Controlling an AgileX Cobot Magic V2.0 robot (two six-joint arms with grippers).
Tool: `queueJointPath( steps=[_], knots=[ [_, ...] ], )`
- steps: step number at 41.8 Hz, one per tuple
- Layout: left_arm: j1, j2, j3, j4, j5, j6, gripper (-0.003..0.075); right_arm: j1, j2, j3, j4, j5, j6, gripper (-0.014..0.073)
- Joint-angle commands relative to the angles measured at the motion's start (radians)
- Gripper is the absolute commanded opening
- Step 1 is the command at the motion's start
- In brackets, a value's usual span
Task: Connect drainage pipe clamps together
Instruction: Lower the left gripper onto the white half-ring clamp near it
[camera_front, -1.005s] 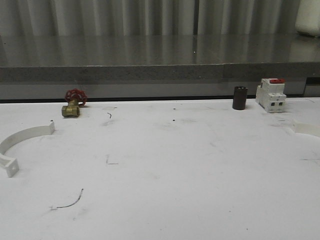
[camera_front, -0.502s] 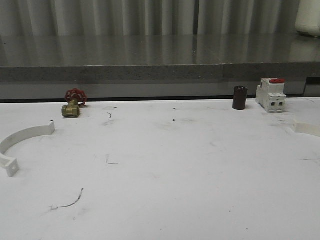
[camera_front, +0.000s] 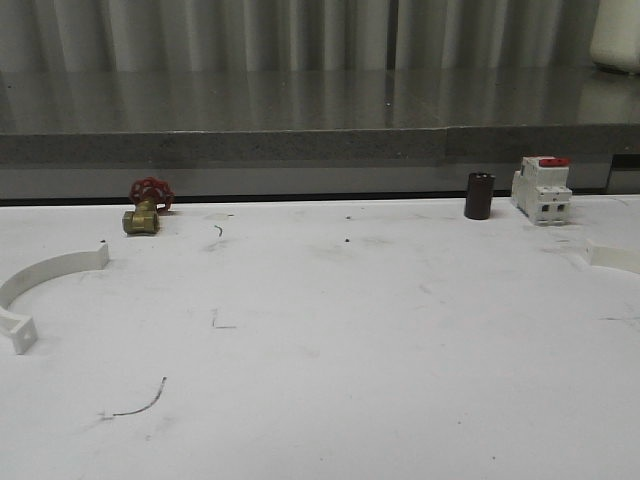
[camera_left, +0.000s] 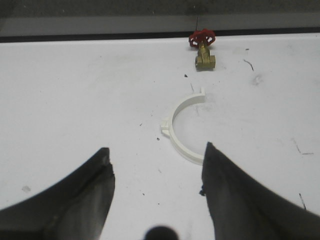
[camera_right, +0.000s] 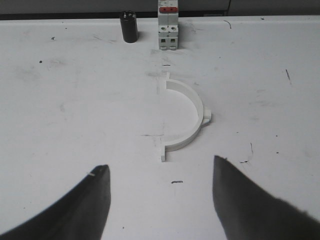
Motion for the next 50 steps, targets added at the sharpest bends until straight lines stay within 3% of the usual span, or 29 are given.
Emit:
queueJointPath(
  steps=[1,11,28,50],
  knots=[
    [-0.011,0.065,-0.075,0.000,-0.032,-0.010,0.0426,-0.005,0.010,-0.027,-0.011,-0.070,-0.006,0.0499],
    [-0.063,0.300,-0.206,0.021,0.041,-0.003,0.0426,-0.005,0.010,-0.027,-0.011,-0.069,-0.006,0.0499],
    [-0.061,0.723,-0.403,0.028,0.075,-0.003,0.0426,-0.005,0.010,-0.027,-0.011,-0.069,-0.006,0.0499],
    [-0.040,1.061,-0.588,0.020,0.079,-0.003,0.0426,-0.005,0.010,-0.027,-0.011,-0.069,-0.006,0.0499]
  ],
)
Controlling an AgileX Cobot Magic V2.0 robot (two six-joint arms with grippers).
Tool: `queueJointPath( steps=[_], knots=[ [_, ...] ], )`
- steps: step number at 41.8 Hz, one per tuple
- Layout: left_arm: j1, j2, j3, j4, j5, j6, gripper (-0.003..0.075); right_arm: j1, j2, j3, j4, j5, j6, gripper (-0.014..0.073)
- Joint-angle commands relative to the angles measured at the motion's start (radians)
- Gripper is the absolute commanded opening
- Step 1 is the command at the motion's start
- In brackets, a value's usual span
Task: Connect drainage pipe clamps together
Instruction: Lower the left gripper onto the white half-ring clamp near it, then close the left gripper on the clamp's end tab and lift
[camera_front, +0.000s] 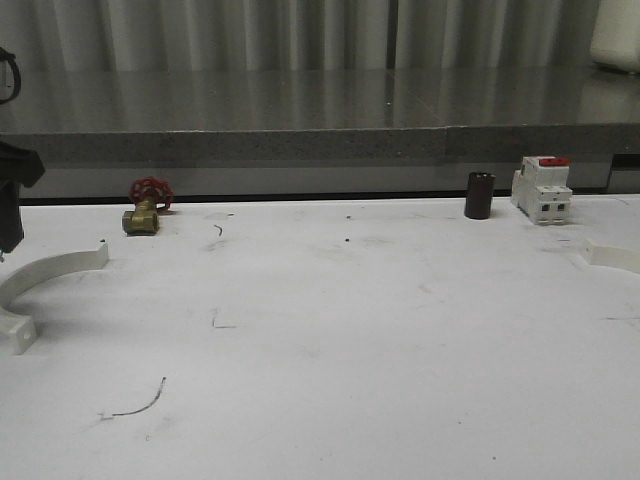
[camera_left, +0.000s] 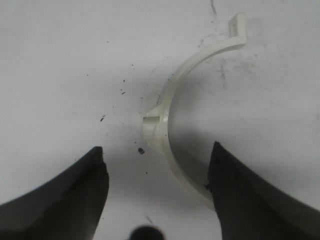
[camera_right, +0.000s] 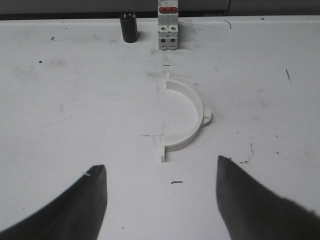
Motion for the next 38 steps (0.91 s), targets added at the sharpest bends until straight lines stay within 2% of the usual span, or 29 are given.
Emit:
queueJointPath(
  steps=[1,27,31,38],
  knots=[
    [0.007,0.000,-0.049,-0.012,-0.025,-0.003,0.0426,-0.005,0.010,-0.027,-0.011,-0.069,-0.006,0.0499],
    [0.007,0.113,-0.060,-0.047,-0.078,0.002,0.0418,-0.005,0.010,-0.027,-0.011,-0.066,-0.006,0.0499],
    [0.007,0.115,-0.060,-0.047,-0.083,0.002,0.0382,-0.005,0.010,-0.027,-0.011,-0.066,-0.006,0.0499],
    [0.007,0.115,-0.060,-0.047,-0.084,0.002,0.0251,-0.005,0.010,-0.027,-0.011,-0.066,-0.006,0.0499]
  ],
)
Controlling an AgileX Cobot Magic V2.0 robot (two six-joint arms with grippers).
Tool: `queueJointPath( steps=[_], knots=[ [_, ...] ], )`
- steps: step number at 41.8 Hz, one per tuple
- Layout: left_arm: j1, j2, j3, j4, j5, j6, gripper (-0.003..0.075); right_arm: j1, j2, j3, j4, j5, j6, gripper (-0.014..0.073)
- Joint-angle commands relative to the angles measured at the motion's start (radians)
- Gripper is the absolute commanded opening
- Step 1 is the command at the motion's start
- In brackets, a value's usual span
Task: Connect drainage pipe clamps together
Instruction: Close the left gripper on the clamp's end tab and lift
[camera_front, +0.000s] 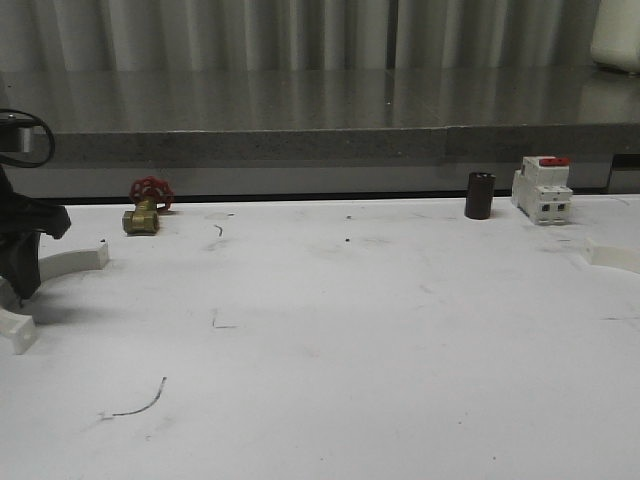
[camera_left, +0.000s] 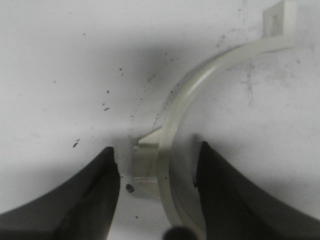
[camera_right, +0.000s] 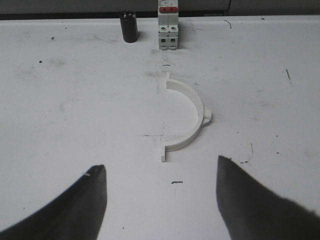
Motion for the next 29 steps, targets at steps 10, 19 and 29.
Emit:
queueJointPath(
  steps=[10,19,29],
  knots=[
    [0.001,-0.046,-0.028,-0.005,-0.024,-0.003,0.0109,-0.005,0.010,-0.027,-0.011,-0.066,-0.006,0.0499],
    [0.001,-0.046,-0.030,0.010,-0.036,-0.003,0.0040,-0.005,0.010,-0.027,-0.011,-0.066,-0.006,0.0499],
    [-0.057,-0.085,-0.045,-0.031,0.007,-0.003,0.0022,-0.005,0.010,-0.027,-0.011,-0.066,-0.006,0.0499]
  ],
)
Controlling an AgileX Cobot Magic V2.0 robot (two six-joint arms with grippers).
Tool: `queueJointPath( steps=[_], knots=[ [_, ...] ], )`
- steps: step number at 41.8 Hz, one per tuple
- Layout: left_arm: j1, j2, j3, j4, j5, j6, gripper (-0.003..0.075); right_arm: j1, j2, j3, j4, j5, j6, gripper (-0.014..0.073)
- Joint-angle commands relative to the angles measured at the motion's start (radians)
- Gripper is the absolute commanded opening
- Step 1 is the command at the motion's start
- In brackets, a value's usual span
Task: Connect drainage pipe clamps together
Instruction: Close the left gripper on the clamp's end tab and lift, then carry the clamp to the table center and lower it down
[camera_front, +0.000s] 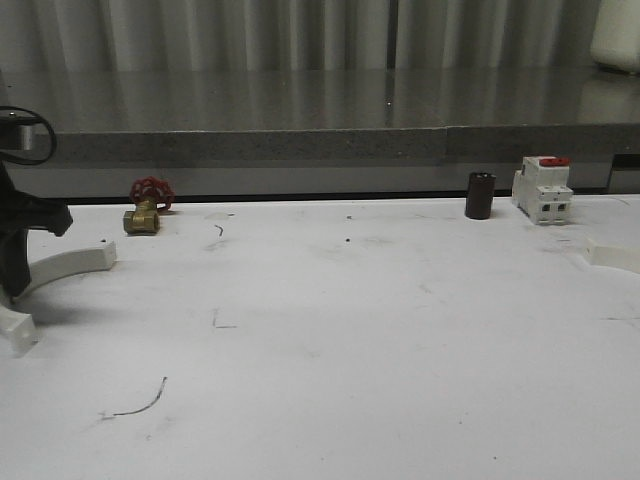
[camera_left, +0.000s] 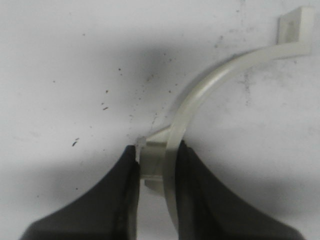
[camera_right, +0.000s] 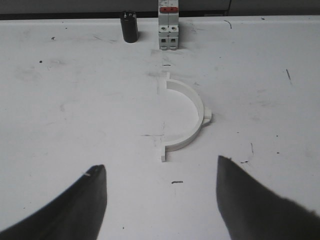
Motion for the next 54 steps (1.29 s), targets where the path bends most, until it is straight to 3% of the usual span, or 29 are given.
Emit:
queueJointPath(
  steps=[1,7,17,31,43,54],
  knots=[
    [-0.056,-0.081,-0.048,-0.028,0.004,-0.008,0.0022,-0.005,0.010,-0.027,-0.011,-0.066,-0.006,0.0499],
    [-0.170,-0.095,-0.133,-0.051,0.077,-0.026,0.0022,-0.005,0.010,-0.027,-0.011,-0.066,-0.006,0.0499],
    [-0.352,-0.070,-0.307,-0.004,0.159,-0.224,0.0022,-0.005,0.010,-0.027,-0.011,-0.065,-0.006,0.0499],
    [-0.557,0.061,-0.479,0.247,0.268,-0.625,0.0022,-0.005,0.010,-0.027,-0.011,-0.063,-0.006,0.0499],
    [-0.609,0.160,-0.538,0.212,0.240,-0.799,0.0022,-0.005,0.010,-0.027,-0.011,-0.063,-0.006,0.0499],
    [-0.613,0.215,-0.547,0.159,0.235,-0.816,0.0022,-0.005,0.010,-0.027,-0.011,-0.063,-0.006,0.0499]
  ],
)
